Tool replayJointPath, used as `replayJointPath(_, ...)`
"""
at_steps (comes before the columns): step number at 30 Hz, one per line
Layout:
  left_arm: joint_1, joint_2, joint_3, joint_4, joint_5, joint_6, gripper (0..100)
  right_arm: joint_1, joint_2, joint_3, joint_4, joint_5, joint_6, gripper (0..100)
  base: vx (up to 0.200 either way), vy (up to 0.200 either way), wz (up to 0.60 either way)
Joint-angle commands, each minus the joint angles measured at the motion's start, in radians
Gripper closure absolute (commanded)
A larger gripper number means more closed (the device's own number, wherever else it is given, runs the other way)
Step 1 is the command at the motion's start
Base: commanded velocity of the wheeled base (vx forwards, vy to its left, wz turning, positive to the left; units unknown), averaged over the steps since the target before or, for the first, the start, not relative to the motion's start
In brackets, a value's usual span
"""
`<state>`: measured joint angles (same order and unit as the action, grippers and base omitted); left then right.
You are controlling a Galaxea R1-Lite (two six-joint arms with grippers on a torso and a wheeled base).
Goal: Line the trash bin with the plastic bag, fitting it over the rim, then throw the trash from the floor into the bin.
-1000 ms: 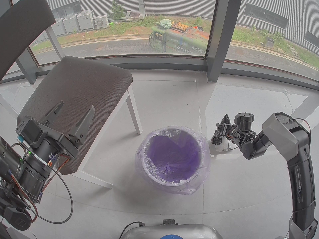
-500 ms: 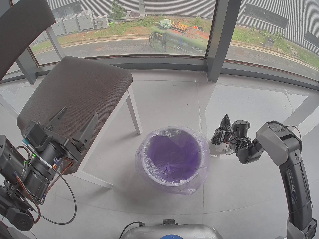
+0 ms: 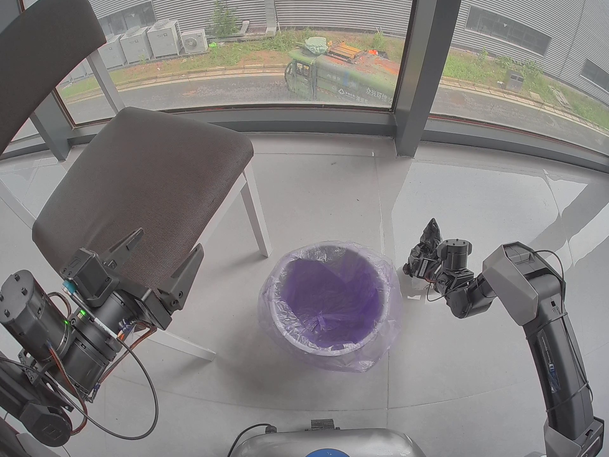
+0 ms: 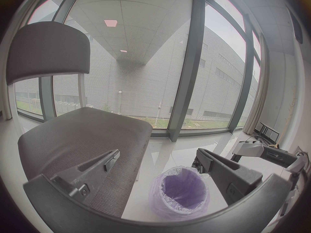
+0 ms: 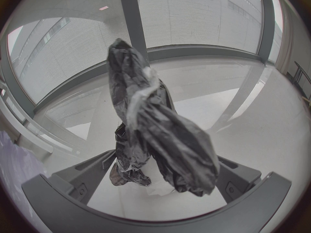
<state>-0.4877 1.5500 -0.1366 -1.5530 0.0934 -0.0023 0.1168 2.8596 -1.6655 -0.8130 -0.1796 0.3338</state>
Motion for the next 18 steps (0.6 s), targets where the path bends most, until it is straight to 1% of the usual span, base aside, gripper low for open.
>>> replayJointPath(1, -0.008, 0.030, 0.005, -0.018, 0.000, 0.001, 0, -0.002, 0.041, -0.065, 0.018, -0.011, 0.039, 0, 0.000, 0.000, 0.00)
replayJointPath(2, -0.008, 0.030, 0.005, -0.018, 0.000, 0.001, 0, -0.002, 0.041, -0.065, 0.018, -0.011, 0.039, 0, 0.000, 0.000, 0.00)
replayJointPath(3, -0.006, 0.024, 0.005, -0.018, 0.000, -0.001, 0, -0.006, 0.075, -0.102, 0.025, -0.069, 0.033, 0, 0.000, 0.000, 0.00)
replayJointPath(4, -0.008, 0.022, 0.005, -0.018, 0.000, -0.001, 0, -0.003, 0.076, -0.102, 0.029, -0.080, 0.030, 0, 0.000, 0.000, 0.00)
replayJointPath(12, -0.006, 0.019, 0.006, -0.018, 0.000, 0.001, 0, 0.004, 0.080, -0.108, 0.031, -0.080, 0.044, 0, 0.000, 0.000, 0.00)
replayJointPath(15, -0.006, 0.019, 0.005, -0.018, 0.002, 0.001, 0, 0.004, 0.080, -0.108, 0.031, -0.080, 0.070, 0, 0.000, 0.000, 0.00)
replayJointPath(18, -0.003, 0.021, 0.005, -0.018, 0.002, -0.001, 0, 0.004, 0.081, -0.108, 0.031, -0.080, 0.076, 0, 0.000, 0.000, 0.00)
